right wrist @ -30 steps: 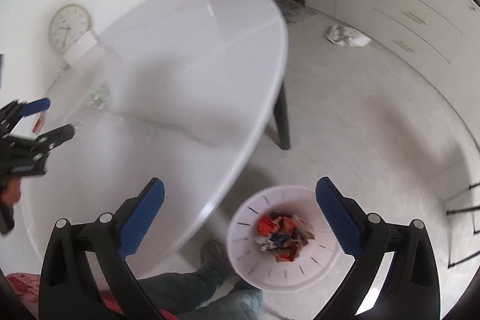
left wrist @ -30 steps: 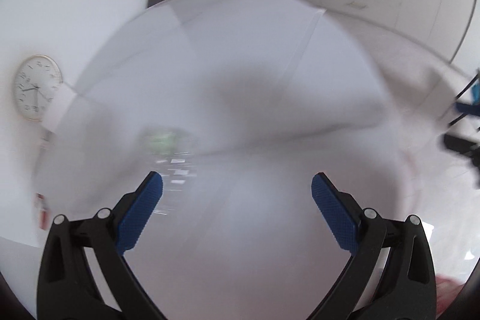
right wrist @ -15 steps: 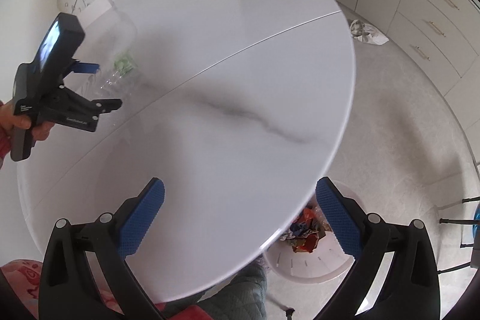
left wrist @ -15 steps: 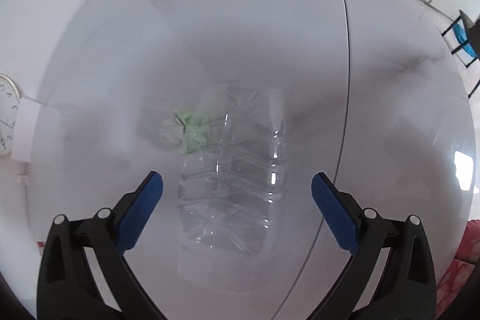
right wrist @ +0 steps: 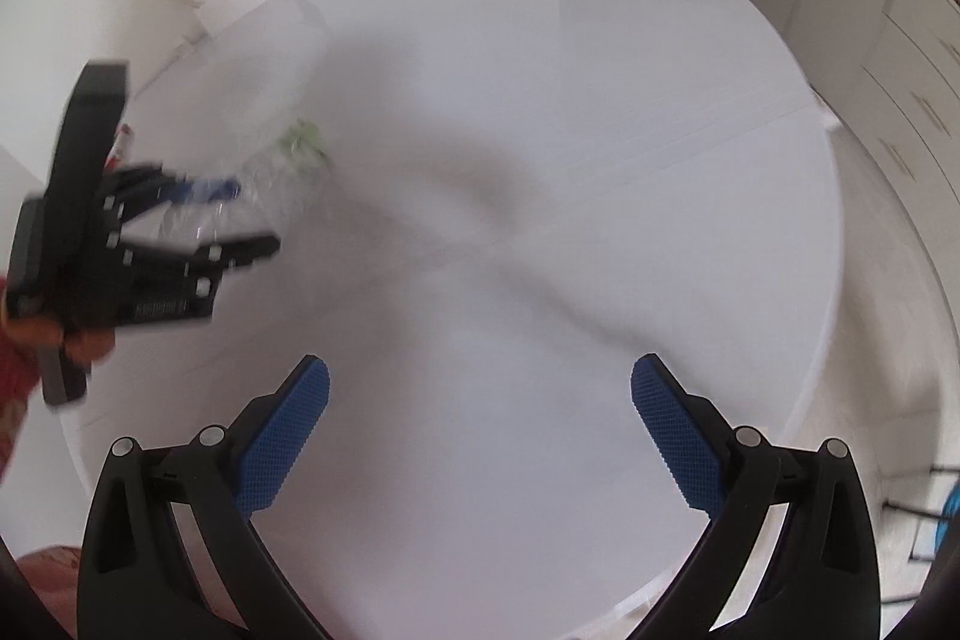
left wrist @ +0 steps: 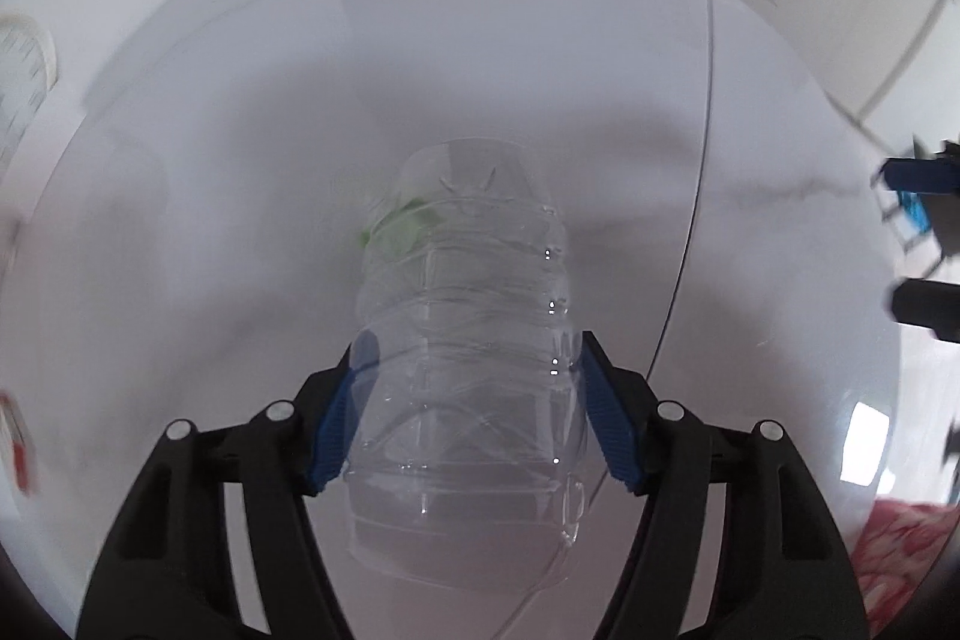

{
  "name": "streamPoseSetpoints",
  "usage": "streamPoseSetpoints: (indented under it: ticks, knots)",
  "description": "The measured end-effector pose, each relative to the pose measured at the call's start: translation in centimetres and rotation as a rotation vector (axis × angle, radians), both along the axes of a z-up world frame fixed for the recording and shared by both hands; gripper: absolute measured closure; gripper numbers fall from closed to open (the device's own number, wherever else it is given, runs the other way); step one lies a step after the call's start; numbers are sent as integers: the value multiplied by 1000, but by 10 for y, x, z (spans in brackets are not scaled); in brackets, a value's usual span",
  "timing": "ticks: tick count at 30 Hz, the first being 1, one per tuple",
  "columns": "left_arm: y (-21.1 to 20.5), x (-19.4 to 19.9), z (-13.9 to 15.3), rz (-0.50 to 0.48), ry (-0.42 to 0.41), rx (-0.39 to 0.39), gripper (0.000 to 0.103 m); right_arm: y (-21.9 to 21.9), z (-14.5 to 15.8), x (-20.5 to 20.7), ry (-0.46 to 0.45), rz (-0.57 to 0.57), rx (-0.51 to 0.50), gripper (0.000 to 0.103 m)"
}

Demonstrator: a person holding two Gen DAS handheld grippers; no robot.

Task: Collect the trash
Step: 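Grasp the clear plastic bottle with the left tool while the right tool grasps the green-white paper, then drop the green-white paper into the wastebasket with the right tool while the left tool drops the bottle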

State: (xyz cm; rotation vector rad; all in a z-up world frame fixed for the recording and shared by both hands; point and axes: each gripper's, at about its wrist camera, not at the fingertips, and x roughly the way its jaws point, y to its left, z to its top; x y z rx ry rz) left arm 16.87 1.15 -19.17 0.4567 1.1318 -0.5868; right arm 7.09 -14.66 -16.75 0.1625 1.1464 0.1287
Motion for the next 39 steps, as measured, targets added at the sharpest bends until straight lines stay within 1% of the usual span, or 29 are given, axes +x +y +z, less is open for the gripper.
streamPoseSetpoints:
  ticks: [2, 3, 5, 6, 8, 9, 13, 15, 16, 19, 20, 21, 22, 23, 25, 28, 31, 35, 39]
  knots:
    - [14, -6, 9, 59, 3, -45, 39, 11, 2, 18, -19, 30, 17, 3]
    - [21, -3, 12, 78, 1, -55, 39, 18, 3, 30, -26, 47, 29, 3]
    - [40, -10, 18, 135, -2, -83, 39, 29, 4, 45, -35, 75, 56, 3]
    - [55, -14, 19, 157, -5, -90, 39, 38, 3, 59, -39, 98, 73, 3]
    - [69, -19, 25, 218, -10, -114, 39, 52, 2, 77, -48, 126, 96, 3]
    - [76, -21, 29, 254, -7, -129, 39, 59, 0, 87, -49, 141, 104, 7]
    - [89, -34, 39, 371, -4, -170, 39, 84, -12, 117, -33, 180, 114, 16]
    - [97, -39, 40, 400, -10, -167, 39, 99, -22, 131, -12, 210, 96, 24]
    - [100, -40, 40, 410, -10, -165, 39, 106, -27, 139, -3, 225, 83, 25]
    - [108, -46, 36, 436, -13, -165, 39, 120, -40, 146, 27, 269, 48, 37]
    - [108, -53, 38, 443, -14, -164, 39, 124, -43, 148, 36, 284, 37, 47]
    - [110, -52, 37, 452, -15, -165, 39, 127, -45, 149, 41, 295, 24, 58]
    - [111, -55, 35, 458, -16, -167, 39, 129, -47, 150, 43, 304, 7, 65]
    - [109, -54, 34, 460, -16, -168, 39, 131, -48, 149, 44, 313, -5, 71]
    - [106, -53, 34, 461, -19, -166, 39, 131, -46, 149, 33, 316, -6, 75]
    - [103, -54, 38, 447, -30, -163, 39, 124, -38, 146, 13, 308, 2, 75]
    - [97, -61, 42, 415, -37, -163, 39, 107, -24, 137, -13, 276, 25, 75]
    - [71, -73, 51, 328, -47, -172, 39, 69, -1, 105, -51, 213, 47, 75]
    - [29, -90, 61, 211, -38, -196, 39, 11, 20, 48, -71, 127, 42, 75]
